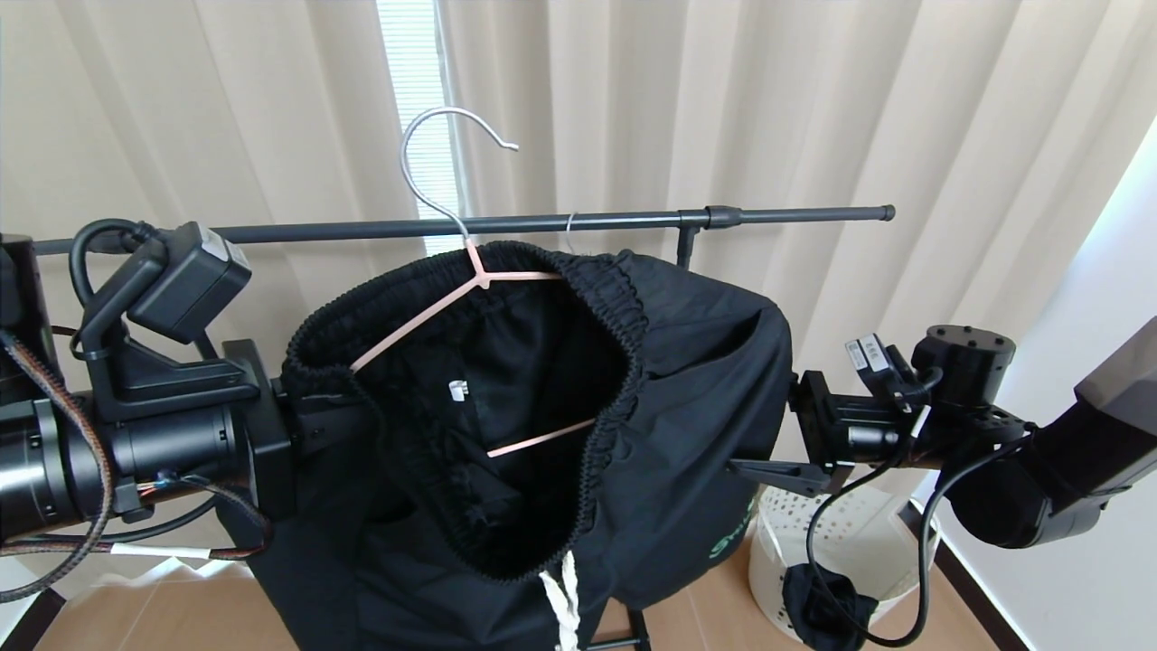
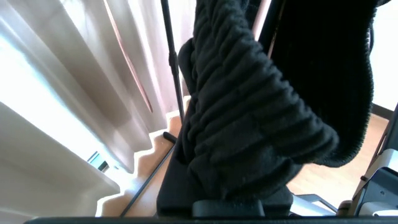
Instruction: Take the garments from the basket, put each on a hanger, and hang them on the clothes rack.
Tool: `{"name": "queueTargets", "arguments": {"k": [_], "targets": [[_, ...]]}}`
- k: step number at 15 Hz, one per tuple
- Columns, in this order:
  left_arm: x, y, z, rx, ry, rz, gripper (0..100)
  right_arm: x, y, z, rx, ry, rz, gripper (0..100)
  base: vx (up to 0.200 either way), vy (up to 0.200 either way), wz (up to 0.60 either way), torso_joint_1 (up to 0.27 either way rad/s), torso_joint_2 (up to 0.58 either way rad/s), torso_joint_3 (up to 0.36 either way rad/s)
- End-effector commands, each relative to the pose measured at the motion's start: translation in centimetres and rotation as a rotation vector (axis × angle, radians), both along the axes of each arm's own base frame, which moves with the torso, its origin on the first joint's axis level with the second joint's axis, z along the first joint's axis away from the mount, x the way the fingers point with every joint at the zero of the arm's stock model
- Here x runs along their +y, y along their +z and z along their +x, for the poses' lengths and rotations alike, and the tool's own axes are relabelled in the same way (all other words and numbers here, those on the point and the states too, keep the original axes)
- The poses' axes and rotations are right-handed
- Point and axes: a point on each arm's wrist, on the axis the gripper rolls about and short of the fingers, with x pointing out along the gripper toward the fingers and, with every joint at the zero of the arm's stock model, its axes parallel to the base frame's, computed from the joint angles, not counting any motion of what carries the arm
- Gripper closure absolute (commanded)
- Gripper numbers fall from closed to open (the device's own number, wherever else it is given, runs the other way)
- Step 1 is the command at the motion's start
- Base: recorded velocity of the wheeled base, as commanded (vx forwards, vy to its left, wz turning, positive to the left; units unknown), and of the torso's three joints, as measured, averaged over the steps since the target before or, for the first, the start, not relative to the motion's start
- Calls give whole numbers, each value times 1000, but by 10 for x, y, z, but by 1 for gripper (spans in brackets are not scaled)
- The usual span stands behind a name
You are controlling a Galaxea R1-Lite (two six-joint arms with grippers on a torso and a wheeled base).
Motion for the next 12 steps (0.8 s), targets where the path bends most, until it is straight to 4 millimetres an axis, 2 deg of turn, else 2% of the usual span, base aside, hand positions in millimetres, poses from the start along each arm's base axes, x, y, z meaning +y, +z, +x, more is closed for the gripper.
{"name": "queueTargets", "arguments": {"k": [1, 5, 8, 12], "targets": [[-1, 1, -3, -5, -7, -2, 100, 0, -4, 2, 9, -1, -1, 100, 0, 0, 0, 0, 0, 0], [0, -2, -4, 14, -4, -9, 100, -1, -3, 5, 0, -5, 0, 100, 0, 0, 0, 0, 0, 0], [1, -2, -5, 53, 14, -43, 100, -12, 1, 11, -15, -38, 3, 100, 0, 0, 0, 0, 0, 0], [4, 0, -9, 78, 34, -80, 100, -19, -4, 20, -7, -59, 4, 100, 0, 0, 0, 0, 0, 0]]}}
